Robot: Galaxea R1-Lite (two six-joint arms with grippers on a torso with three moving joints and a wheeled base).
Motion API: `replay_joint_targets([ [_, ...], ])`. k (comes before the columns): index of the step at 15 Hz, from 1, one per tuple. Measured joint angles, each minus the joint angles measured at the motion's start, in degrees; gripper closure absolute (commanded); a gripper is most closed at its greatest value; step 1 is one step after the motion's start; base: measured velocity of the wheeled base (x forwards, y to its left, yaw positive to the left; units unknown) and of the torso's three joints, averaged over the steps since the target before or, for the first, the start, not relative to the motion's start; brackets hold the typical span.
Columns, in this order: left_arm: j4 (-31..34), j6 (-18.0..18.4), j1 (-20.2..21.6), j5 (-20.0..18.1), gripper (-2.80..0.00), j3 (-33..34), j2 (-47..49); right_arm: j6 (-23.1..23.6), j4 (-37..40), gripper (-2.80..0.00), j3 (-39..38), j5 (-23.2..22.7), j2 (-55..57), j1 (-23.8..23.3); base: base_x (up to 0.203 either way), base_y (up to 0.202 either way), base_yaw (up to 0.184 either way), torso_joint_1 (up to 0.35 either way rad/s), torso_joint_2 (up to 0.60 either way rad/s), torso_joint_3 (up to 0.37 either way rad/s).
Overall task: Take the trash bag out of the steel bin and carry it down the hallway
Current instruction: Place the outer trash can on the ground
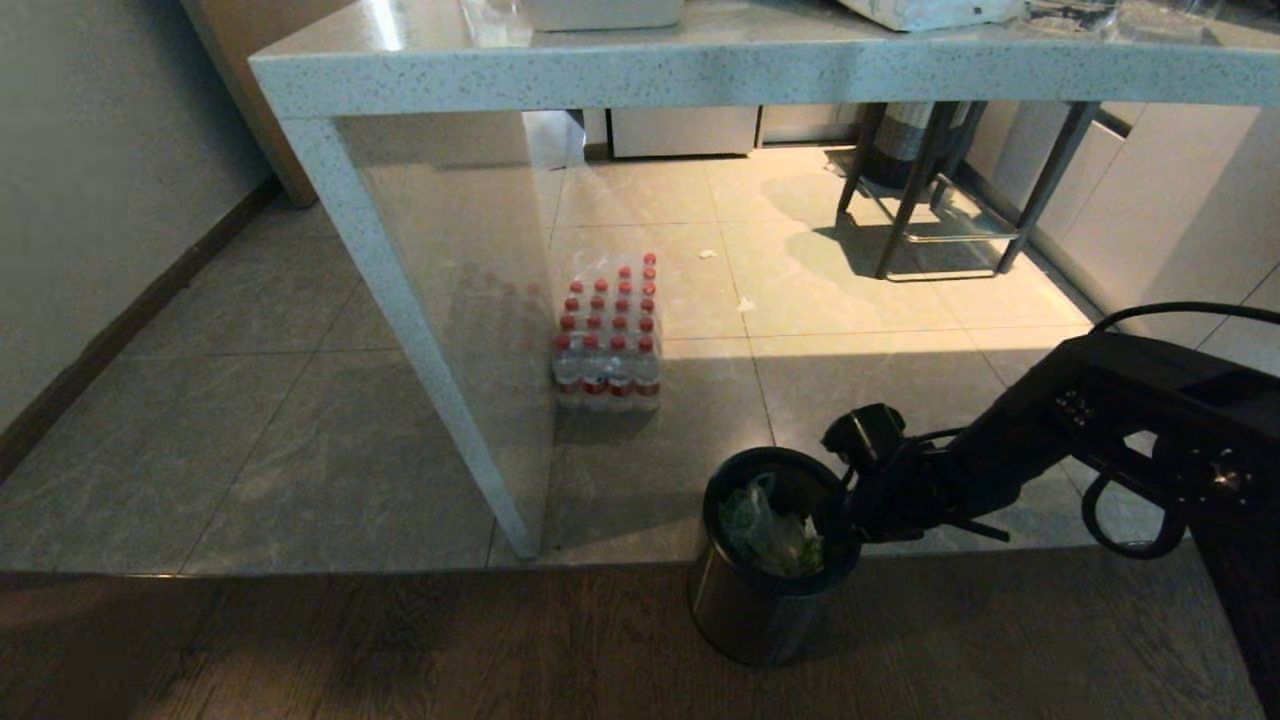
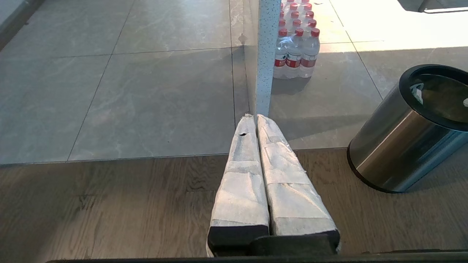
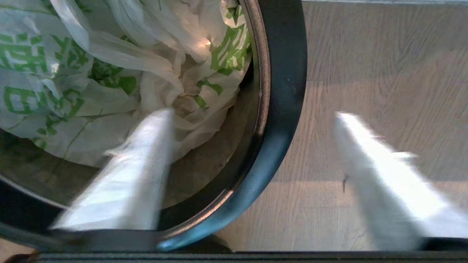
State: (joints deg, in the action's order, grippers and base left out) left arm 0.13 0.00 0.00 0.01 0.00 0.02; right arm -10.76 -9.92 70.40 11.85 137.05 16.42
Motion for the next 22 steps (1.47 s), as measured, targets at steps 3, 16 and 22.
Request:
replay_joint_targets([
  [3,-0.02,0.00,0.00,-0.01,0.00,-0.02,0.00,0.87,-0.55,0.00,0.32,-0.56,0.35,0.00,0.000,0.000,0.000,0.000,0.00,0.000],
  [16,0.00,0.01,0.00,-0.01,0.00,0.00,0.00,1.59,-0.08,0.00,-0.54,0.20,-1.46,0.11,0.000,0.000,0.000,0.000,0.00,0.000],
  [22,0.00,0.00,0.00,-0.01,0.00,0.00,0.00,1.84,0.05,0.00,-0.75,1.65,-5.29,0.06,0.000,0.000,0.000,0.000,0.00,0.000],
])
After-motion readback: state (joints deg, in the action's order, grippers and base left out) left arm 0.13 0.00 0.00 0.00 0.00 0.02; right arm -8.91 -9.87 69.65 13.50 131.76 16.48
